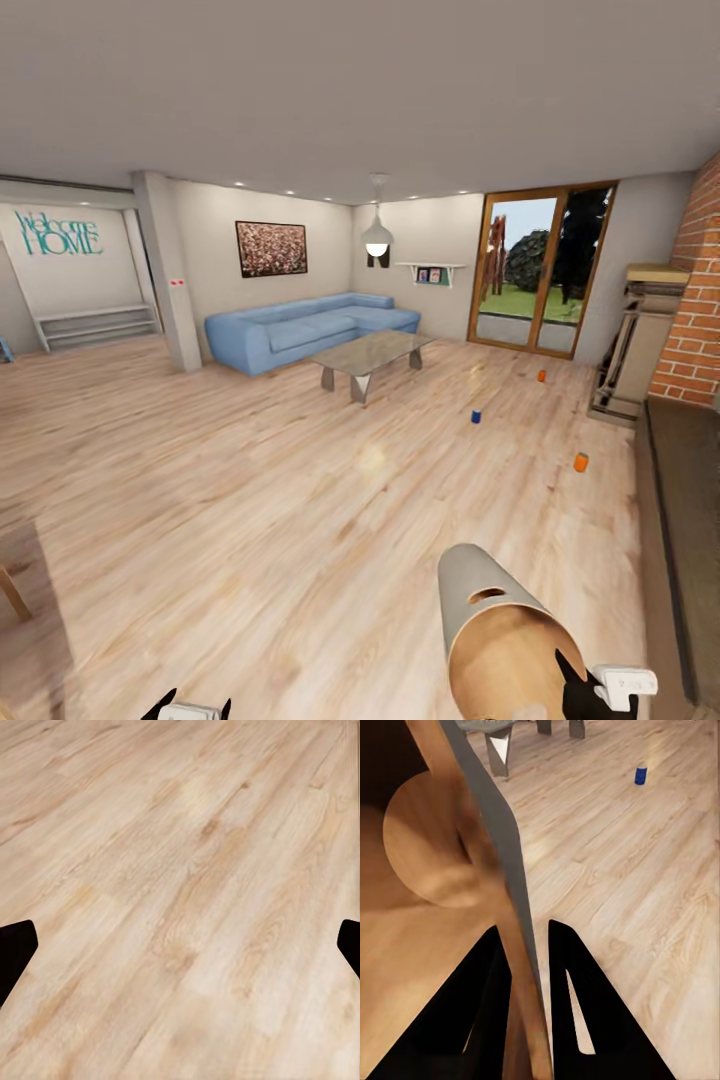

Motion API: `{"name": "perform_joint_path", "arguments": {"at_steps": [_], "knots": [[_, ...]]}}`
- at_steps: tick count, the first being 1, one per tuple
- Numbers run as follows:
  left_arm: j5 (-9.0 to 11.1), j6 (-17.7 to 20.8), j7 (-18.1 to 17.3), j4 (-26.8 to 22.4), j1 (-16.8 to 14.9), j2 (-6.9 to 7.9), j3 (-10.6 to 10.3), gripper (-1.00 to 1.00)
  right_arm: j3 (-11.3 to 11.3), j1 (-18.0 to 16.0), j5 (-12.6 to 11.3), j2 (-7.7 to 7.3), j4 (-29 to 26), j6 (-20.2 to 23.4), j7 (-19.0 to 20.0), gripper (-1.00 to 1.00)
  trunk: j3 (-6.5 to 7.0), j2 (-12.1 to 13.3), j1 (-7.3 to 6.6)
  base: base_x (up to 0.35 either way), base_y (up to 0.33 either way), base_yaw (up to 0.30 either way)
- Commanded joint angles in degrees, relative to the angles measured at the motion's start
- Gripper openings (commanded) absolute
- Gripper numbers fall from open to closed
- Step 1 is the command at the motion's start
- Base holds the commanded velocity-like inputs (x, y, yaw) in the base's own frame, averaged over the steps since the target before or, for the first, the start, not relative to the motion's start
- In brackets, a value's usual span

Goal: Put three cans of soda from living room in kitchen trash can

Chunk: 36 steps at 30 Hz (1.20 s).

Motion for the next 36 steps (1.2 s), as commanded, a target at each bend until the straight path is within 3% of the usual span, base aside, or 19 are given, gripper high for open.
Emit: {"name": "perform_joint_path", "arguments": {"at_steps": [1, 25, 36], "knots": [[0.01, 0.00, 0.00, 0.00, 0.00, 0.00, 0.00, 1.00, -0.08, -0.03, -0.68, 0.01, -0.11, 0.14, 0.40, -1.00, 0.01, -0.01, 0.00, 0.324, 0.000, -0.069], [0.03, -0.01, 0.00, 0.04, 0.01, 0.04, 0.09, 1.00, -0.04, -0.12, -1.26, -0.04, -0.06, 1.18, 0.31, -1.00, -1.39, -0.01, 0.00, 0.324, 0.002, -0.110], [0.03, 0.00, -0.09, 0.04, 0.00, 0.09, 0.18, 1.00, -0.12, -0.13, -1.26, -0.07, -0.03, 1.10, 0.31, -1.00, -1.77, -0.01, 0.00, 0.259, 0.213, -0.213]]}}
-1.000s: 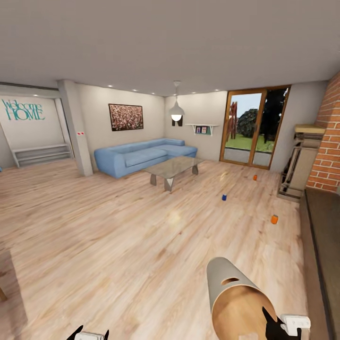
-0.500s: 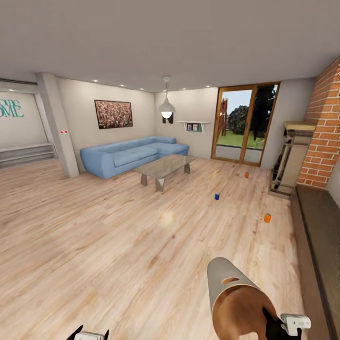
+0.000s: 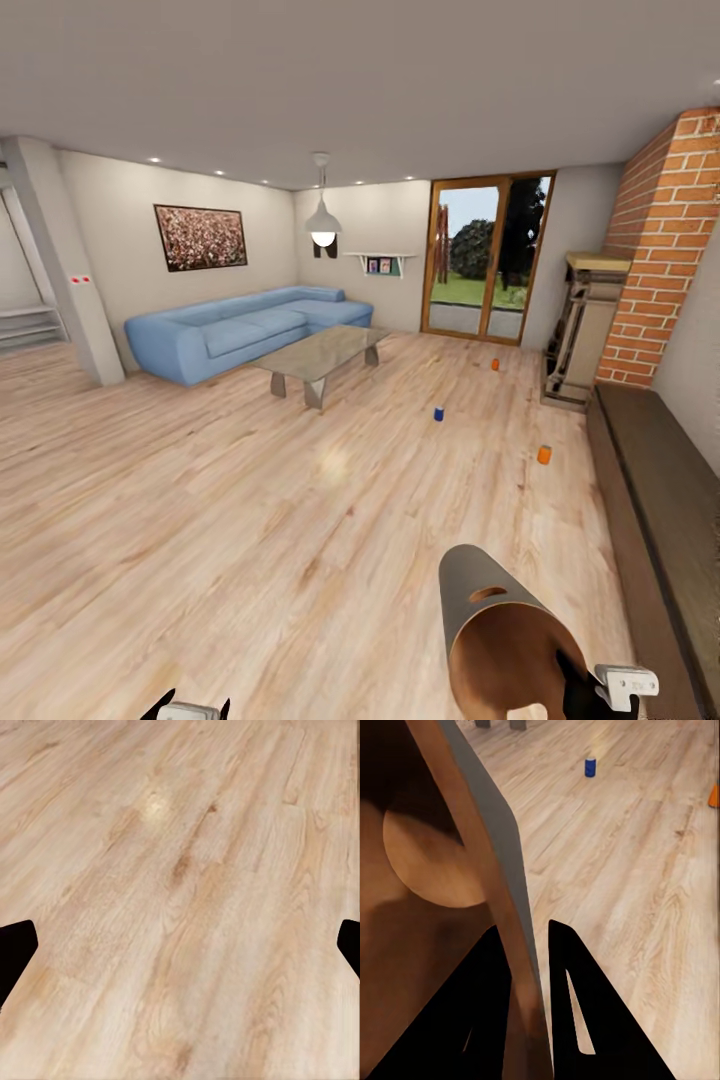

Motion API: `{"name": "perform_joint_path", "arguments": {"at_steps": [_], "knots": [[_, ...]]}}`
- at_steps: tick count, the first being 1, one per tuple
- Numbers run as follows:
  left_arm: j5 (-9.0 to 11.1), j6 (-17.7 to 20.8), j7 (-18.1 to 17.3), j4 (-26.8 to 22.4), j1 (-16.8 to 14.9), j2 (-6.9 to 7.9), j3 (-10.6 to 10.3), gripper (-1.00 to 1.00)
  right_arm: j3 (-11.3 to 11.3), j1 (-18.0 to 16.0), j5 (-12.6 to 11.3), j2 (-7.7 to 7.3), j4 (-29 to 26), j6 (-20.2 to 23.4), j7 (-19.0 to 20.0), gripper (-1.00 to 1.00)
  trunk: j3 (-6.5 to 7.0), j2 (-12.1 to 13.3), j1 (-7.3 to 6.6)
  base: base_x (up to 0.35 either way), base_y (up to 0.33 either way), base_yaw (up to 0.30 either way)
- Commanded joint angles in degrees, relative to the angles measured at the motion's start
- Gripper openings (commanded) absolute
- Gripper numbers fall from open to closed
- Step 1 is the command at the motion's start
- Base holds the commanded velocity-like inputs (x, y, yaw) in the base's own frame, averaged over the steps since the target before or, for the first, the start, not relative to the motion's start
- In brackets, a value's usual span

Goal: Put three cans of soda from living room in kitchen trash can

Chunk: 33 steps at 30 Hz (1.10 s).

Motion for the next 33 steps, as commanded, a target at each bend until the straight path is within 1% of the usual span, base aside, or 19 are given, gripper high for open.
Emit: {"name": "perform_joint_path", "arguments": {"at_steps": [1, 33], "knots": [[0.00, 0.00, 0.00, 0.00, 0.02, 0.02, 0.00, 1.00, -0.06, -0.03, -0.42, 0.02, -0.12, 0.01, 0.35, -1.00, 0.00, -0.01, 0.00, 0.228, 0.253, -0.233], [0.01, 0.00, 0.00, 0.00, 0.01, 0.04, 0.00, 1.00, -0.06, -0.03, -0.42, 0.09, -0.12, -0.33, 0.27, -1.00, -0.02, -0.01, 0.00, 0.178, 0.286, -0.247]]}}
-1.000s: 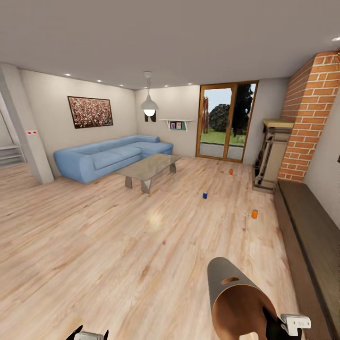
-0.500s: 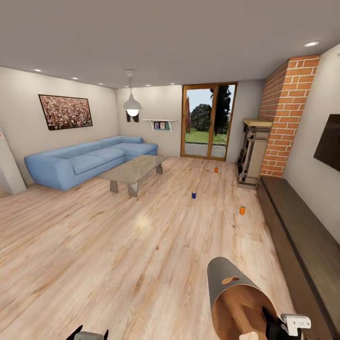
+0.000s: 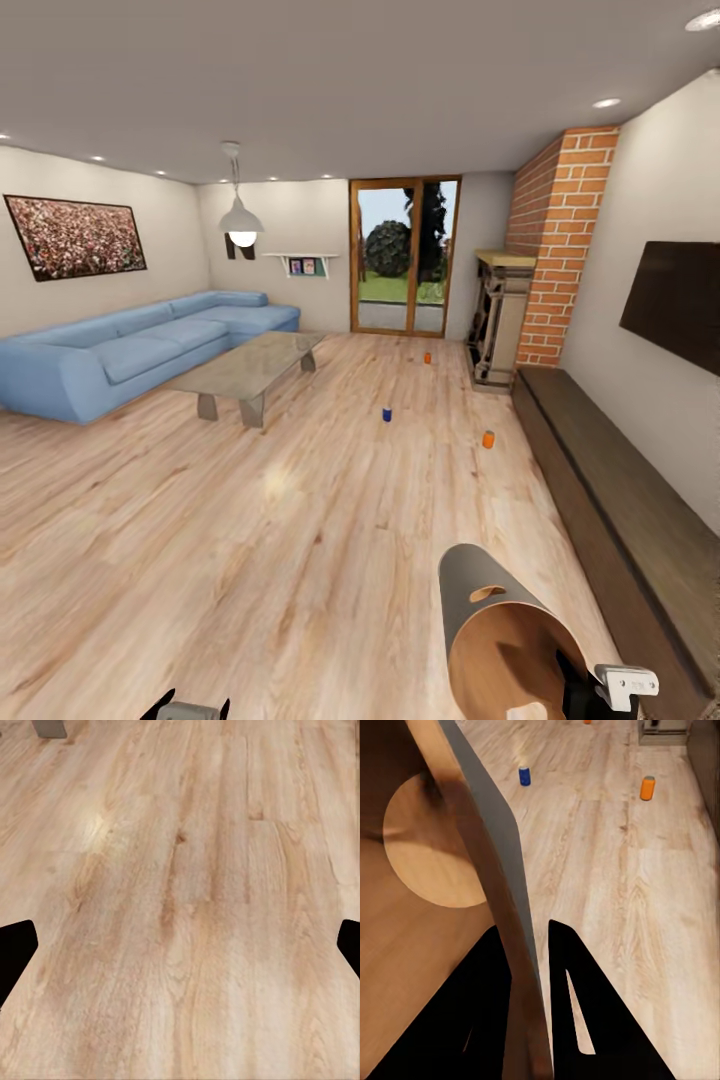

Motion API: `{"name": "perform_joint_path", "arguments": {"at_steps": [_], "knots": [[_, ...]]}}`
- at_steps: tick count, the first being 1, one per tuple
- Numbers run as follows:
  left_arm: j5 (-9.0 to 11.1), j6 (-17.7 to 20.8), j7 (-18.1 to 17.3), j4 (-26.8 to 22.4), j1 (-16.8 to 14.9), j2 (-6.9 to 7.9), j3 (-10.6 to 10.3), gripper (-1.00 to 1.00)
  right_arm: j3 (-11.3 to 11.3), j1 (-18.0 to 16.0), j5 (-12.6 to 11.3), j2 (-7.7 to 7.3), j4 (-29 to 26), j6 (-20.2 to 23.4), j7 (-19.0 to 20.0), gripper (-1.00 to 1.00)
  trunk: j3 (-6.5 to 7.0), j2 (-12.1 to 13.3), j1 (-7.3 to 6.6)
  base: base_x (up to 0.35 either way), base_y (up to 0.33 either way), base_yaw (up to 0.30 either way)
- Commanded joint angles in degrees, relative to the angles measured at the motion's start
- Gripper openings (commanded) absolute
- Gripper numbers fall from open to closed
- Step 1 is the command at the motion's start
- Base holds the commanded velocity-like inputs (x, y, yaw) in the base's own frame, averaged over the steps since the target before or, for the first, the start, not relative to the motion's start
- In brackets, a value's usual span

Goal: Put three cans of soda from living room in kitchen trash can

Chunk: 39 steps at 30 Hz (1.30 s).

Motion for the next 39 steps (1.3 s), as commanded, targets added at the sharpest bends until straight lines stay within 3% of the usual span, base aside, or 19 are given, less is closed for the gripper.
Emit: {"name": "perform_joint_path", "arguments": {"at_steps": [1, 22, 39], "knots": [[0.03, -0.02, 0.00, 0.00, 0.00, -0.01, 0.00, 1.00, -0.06, -0.03, -0.43, 0.01, -0.12, 0.01, 0.35, -1.00, 0.01, -0.01, 0.00, 0.181, 0.291, -0.249], [-0.01, 0.00, 0.00, 0.00, -0.01, -0.04, 0.00, 1.00, 0.03, -0.03, -0.34, 0.01, -0.14, -0.16, 0.35, -1.00, 0.01, -0.01, 0.00, 0.193, 0.289, -0.235], [-0.01, 0.05, 0.00, 0.00, 0.00, -0.04, -0.08, 1.00, 0.10, -0.03, -0.34, 0.01, -0.19, -0.20, 0.35, -1.00, 0.01, -0.01, 0.00, 0.197, 0.288, -0.033]]}}
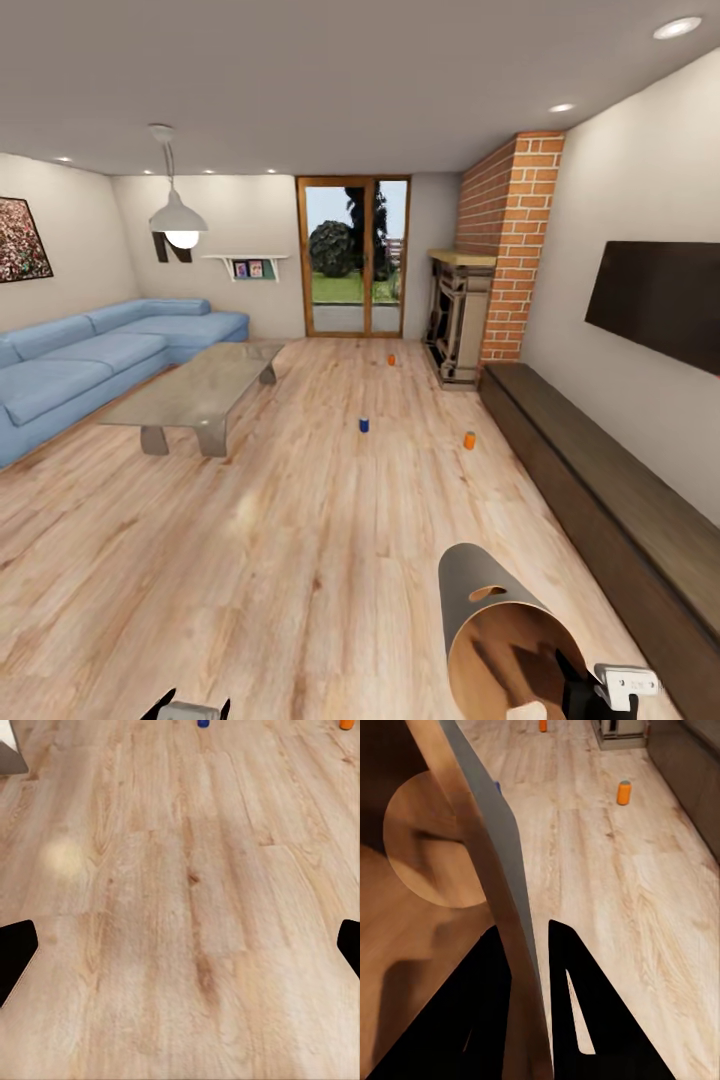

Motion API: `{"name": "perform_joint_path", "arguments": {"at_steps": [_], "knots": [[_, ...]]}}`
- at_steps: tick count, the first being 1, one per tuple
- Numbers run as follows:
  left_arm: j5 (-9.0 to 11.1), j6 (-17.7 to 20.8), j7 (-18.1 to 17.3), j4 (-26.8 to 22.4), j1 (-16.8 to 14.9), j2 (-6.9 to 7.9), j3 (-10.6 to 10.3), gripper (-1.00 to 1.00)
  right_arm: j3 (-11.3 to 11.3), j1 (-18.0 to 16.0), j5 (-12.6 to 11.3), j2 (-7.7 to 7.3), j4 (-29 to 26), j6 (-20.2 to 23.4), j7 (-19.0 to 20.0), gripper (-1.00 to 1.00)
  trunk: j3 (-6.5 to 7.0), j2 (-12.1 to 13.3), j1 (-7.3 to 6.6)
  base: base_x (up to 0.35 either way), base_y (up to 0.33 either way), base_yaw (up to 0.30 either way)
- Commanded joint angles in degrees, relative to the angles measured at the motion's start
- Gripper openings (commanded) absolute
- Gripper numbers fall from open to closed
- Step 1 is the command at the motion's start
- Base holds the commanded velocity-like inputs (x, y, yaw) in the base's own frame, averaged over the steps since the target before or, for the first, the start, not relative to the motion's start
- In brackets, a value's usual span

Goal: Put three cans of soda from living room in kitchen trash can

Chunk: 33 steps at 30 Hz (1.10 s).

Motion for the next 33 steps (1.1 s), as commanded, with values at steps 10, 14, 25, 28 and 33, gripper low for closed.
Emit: {"name": "perform_joint_path", "arguments": {"at_steps": [10, 14, 25, 28, 33], "knots": [[0.00, 0.02, 0.00, 0.00, 0.00, 0.00, -0.01, 1.00, 0.04, -0.03, -0.42, 0.01, -0.12, 0.13, 0.29, -1.00, -0.09, -0.01, 0.00, 0.197, 0.288, -0.117], [0.00, 0.02, 0.00, 0.00, 0.00, 0.00, 0.00, 1.00, 0.05, -0.03, -0.42, 0.01, -0.08, 0.12, 0.27, -1.00, -0.10, -0.01, 0.00, 0.200, 0.287, -0.230], [0.00, 0.03, 0.00, 0.00, 0.00, 0.00, -0.01, 1.00, 0.20, -0.03, -0.38, 0.06, -0.08, 0.05, 0.27, -1.00, -0.10, -0.01, 0.00, 0.216, 0.275, -0.226], [0.00, 0.03, 0.00, 0.00, 0.00, 0.00, -0.01, 1.00, 0.26, -0.03, -0.35, 0.09, -0.07, 0.04, 0.27, -1.00, -0.10, -0.01, 0.00, 0.222, 0.267, -0.133], [0.00, 0.05, 0.00, 0.00, 0.02, 0.00, -0.01, 1.00, 0.31, -0.03, -0.33, 0.09, -0.06, 0.04, 0.28, -1.00, -0.10, -0.01, 0.00, 0.222, 0.266, -0.035]]}}
